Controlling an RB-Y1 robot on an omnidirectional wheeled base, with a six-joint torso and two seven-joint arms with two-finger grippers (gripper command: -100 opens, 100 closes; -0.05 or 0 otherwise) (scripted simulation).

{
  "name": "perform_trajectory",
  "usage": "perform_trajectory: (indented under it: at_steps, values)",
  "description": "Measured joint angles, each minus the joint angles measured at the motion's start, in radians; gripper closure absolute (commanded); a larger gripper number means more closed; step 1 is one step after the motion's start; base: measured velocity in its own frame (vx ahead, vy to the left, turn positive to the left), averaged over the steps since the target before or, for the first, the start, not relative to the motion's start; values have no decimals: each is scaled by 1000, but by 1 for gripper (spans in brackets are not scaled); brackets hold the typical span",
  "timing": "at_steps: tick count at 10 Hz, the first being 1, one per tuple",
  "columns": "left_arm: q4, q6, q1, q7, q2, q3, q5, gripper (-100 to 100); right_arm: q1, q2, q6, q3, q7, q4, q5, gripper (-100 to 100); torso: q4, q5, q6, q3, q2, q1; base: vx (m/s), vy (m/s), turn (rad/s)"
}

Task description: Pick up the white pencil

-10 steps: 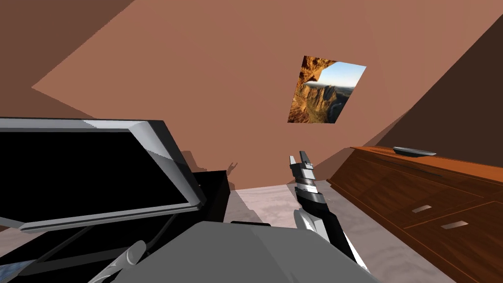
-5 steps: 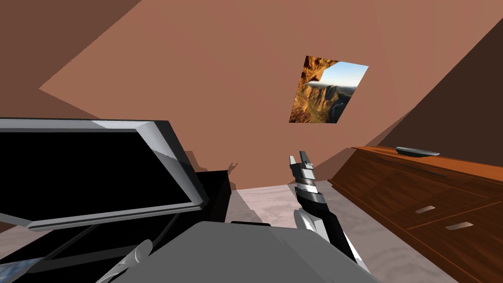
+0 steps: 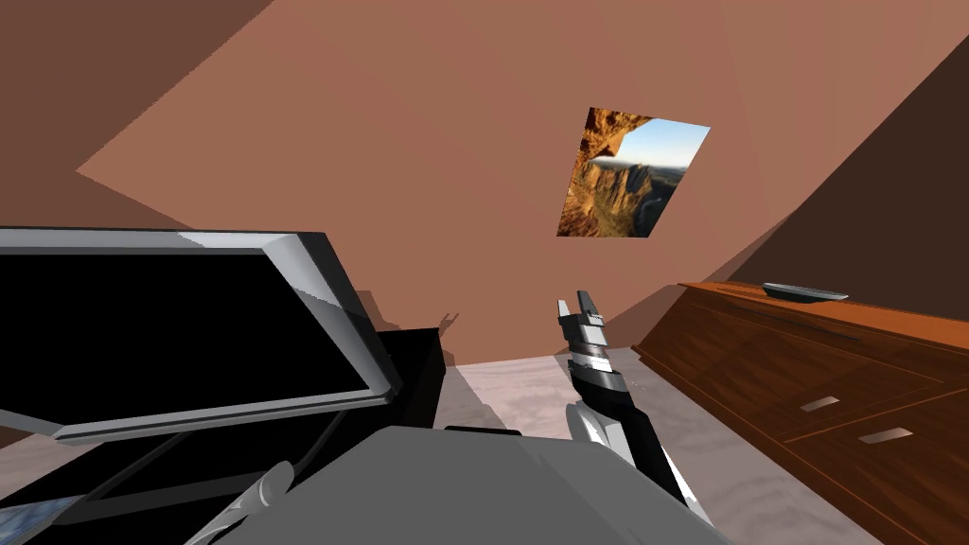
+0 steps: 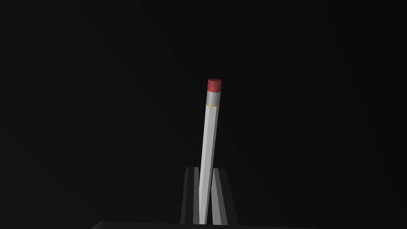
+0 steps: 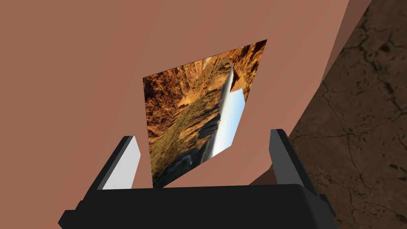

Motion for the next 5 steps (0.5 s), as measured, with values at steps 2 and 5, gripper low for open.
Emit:
perform_trajectory:
  at_steps: [2,5]
  values:
    - [-34,-35,18,7,21,-3,13,100,0,0,0,0,0,0,0,0,0,-1,0,0,0,-4,3,-52,-1]
    - [-24,-51,20,-10,47,-2,33,0,0,0,0,0,0,0,0,0,0,0,0,0,0,-3,5,-33,-8]
